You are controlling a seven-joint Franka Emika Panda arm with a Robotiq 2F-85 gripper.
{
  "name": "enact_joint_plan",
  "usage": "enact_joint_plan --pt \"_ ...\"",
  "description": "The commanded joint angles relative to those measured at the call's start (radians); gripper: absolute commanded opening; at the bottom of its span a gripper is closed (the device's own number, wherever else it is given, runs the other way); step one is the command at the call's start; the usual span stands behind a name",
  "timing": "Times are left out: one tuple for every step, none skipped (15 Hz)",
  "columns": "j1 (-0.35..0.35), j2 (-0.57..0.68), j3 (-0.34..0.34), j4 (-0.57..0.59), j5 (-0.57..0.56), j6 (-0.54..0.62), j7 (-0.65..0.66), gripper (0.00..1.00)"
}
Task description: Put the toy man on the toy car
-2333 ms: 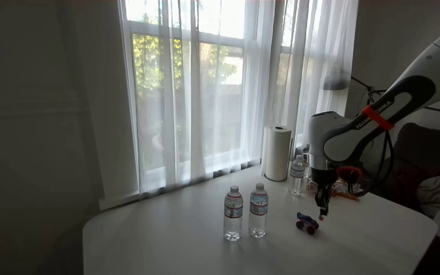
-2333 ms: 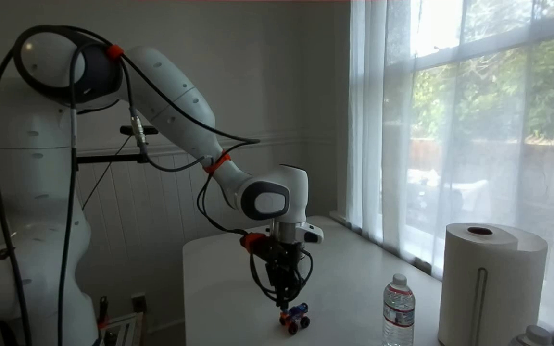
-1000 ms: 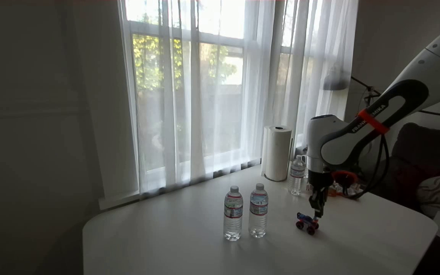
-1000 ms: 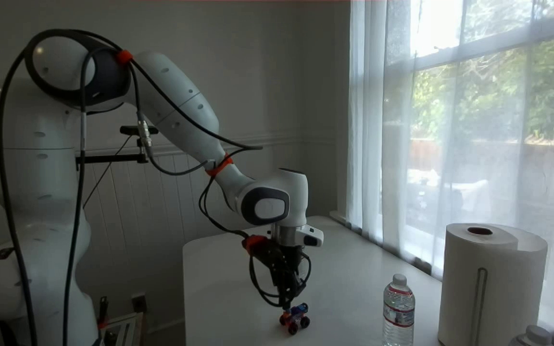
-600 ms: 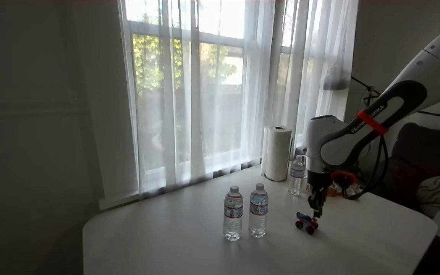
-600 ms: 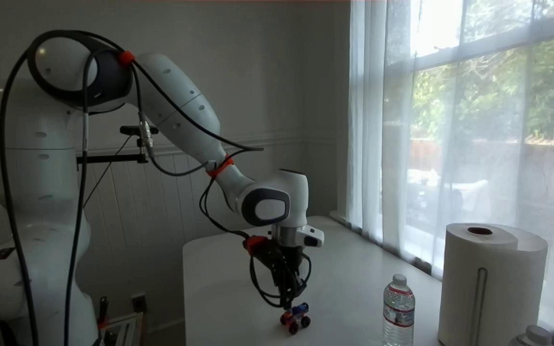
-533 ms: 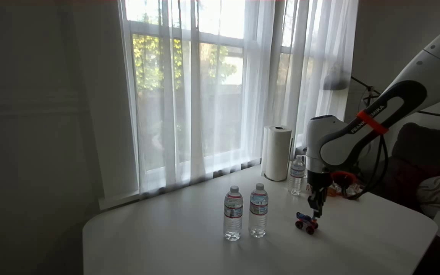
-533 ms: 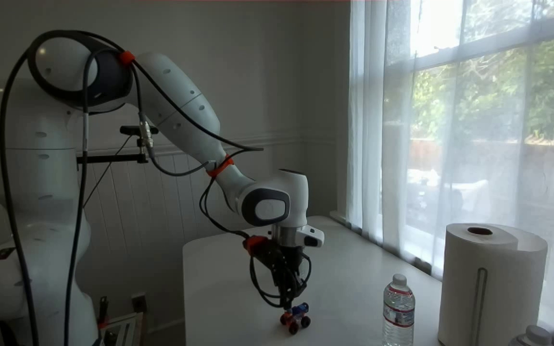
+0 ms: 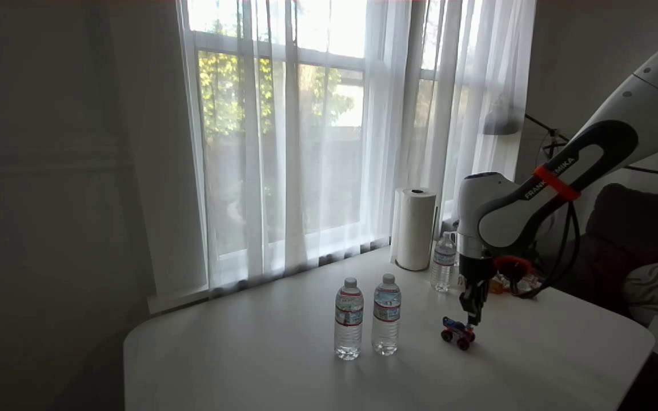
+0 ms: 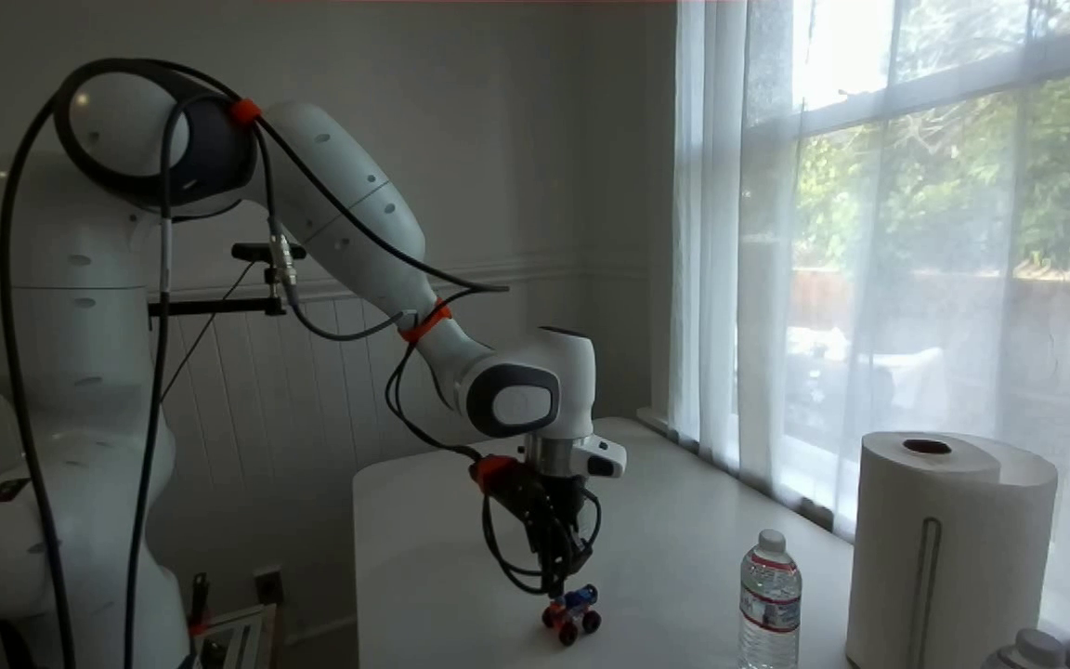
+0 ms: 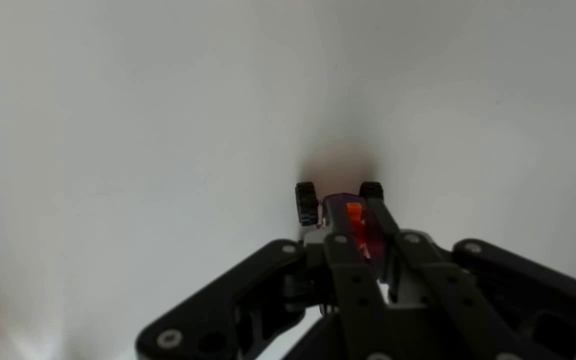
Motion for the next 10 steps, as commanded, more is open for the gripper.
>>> enact_joint_plan --pt "0.005 0.012 0.002 0.008 0.013 0.02 0.02 0.03" --pt "0.004 0.012 0.002 0.008 0.013 0.022 0.02 0.03" --pt "0.004 0.011 0.002 0.008 0.014 0.025 0.019 0.03" --pt "0.004 0.011 0.002 0.007 0.014 0.028 0.02 0.03" --pt "0.004 0.011 0.003 0.007 0.015 0.032 0.019 0.03" --pt "0.004 0.011 0.003 0.007 0.017 0.033 0.017 0.03" --pt "0.004 0.012 0.003 0.008 0.018 0.035 0.017 0.03" --pt "0.004 0.013 0.004 0.008 0.019 0.037 0.016 0.03" --pt "0.004 0.015 0.004 0.01 0.022 0.038 0.015 0.03" --pt "0.004 0.017 0.004 0.011 0.023 0.039 0.014 0.03"
